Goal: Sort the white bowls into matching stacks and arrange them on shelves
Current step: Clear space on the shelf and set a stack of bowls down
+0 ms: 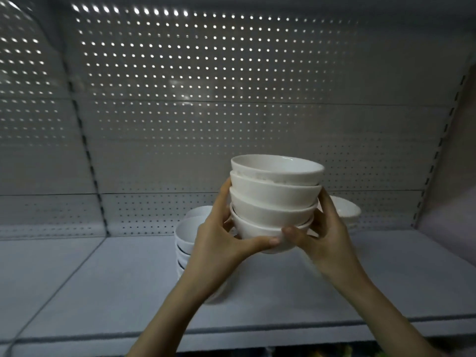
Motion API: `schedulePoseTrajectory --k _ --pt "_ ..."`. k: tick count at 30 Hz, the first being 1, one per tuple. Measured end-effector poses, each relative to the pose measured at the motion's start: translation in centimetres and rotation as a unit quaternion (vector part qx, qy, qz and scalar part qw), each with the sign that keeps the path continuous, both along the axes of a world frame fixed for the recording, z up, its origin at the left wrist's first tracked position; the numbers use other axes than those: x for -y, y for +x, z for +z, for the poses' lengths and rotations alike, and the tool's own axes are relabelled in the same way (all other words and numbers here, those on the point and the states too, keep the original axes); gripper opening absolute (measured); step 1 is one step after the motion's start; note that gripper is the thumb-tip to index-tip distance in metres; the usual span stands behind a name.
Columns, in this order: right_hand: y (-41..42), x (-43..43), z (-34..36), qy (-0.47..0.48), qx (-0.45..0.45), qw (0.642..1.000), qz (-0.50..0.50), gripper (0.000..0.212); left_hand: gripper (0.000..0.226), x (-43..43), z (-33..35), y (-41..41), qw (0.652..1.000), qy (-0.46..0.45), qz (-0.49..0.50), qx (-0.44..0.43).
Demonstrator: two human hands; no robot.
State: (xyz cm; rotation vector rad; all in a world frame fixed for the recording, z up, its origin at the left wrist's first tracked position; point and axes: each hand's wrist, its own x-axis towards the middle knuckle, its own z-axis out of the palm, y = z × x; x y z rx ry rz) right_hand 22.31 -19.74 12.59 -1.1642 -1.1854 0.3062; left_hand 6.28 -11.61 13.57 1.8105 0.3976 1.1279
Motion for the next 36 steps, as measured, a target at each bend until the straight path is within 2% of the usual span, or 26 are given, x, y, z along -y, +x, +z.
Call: schedulePoseTrajectory --k 9,12,17,26,36 --pt "-3.8 -6.7 0.8 -0.002 -0.003 0.985 0.174 0.108 0.106 -1.5 0.4 -5.4 0.988 -0.031 0.148 0.01" --pt "-5.9 -8.5 0.7 -0.002 -0.003 0.974 0.227 0.11 0.101 -1.7 0.3 -7.6 0.98 -0.032 0.194 0.015" --pt "-10.7 -11.0 -0.1 -0.013 -0.017 0.96 0.28 0.113 0.101 -2.5 -0.1 -12.4 0.967 -0.04 0.252 0.015" --pt "-24.0 -15.0 -0.6 0.008 -0.027 0.956 0.293 0.112 0.104 -5.6 0.0 -25.6 0.959 -0.039 0.279 0.005" --pt "-37.8 -18.5 -1.7 -0.014 -0.03 0.957 0.289 0.114 0.104 -8.7 -1.0 -39.1 0.956 -0.043 0.291 0.003"
